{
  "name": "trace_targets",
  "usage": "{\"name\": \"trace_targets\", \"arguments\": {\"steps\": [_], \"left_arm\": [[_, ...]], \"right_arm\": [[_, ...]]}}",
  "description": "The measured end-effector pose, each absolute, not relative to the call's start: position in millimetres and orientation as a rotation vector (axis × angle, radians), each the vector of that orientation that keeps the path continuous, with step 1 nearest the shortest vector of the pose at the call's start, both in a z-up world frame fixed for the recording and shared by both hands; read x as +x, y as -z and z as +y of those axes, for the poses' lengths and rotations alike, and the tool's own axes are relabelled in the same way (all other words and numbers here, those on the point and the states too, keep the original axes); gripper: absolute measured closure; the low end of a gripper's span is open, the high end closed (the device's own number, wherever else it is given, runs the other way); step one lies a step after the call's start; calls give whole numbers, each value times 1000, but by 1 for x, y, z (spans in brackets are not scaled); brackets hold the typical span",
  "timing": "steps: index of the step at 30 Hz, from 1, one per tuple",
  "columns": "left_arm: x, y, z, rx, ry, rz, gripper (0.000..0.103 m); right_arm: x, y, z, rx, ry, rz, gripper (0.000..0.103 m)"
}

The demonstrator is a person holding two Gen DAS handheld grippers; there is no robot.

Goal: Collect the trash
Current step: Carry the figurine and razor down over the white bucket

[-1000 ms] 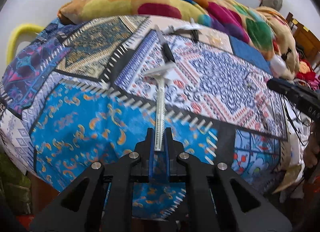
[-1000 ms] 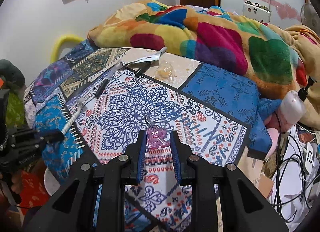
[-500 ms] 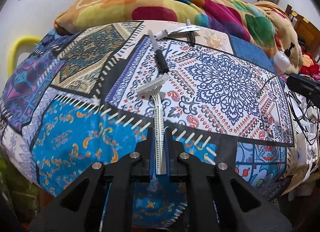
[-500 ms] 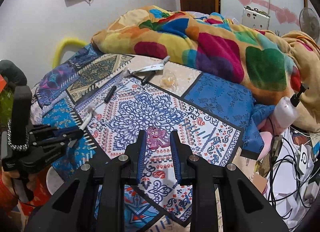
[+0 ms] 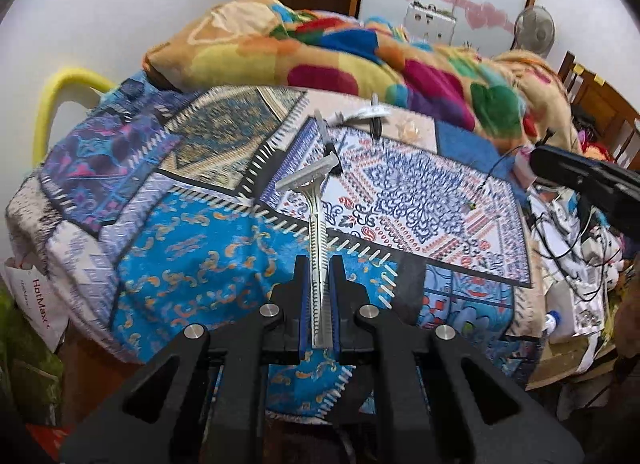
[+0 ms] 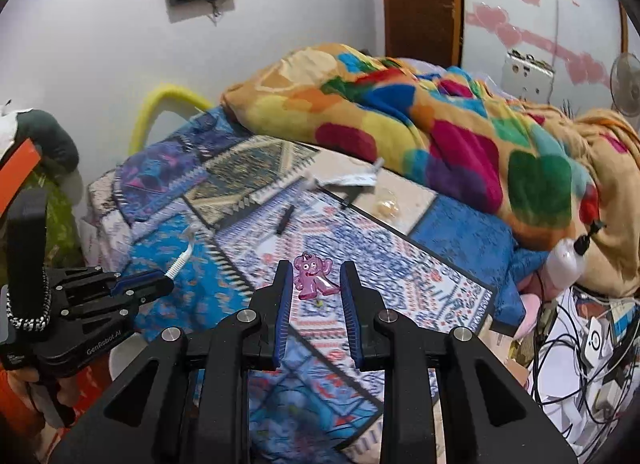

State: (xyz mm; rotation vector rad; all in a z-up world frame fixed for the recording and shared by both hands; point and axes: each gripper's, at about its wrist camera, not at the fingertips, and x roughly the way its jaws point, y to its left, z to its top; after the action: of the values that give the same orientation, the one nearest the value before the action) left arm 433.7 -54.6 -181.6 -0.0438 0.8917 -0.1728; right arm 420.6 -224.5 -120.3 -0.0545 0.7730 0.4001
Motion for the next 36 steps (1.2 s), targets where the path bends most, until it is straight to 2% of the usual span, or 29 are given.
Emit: {"name": "trace_targets", "arguments": {"steps": [10,19,27,36], "left_arm": [[375,137,-7,-77,88,816,95],[318,119,47,-122,16,755,95],[270,122,101,-133,-46,719,95],[226,155,172,-194,-144,784,95]], "right_arm": [[381,86,-172,-106,-493,708,81],[341,74,-120,-146,-594,682,81],[316,81,-65,-173,-693,709,81],[297,108,-1,-227,-788,772,81]]}}
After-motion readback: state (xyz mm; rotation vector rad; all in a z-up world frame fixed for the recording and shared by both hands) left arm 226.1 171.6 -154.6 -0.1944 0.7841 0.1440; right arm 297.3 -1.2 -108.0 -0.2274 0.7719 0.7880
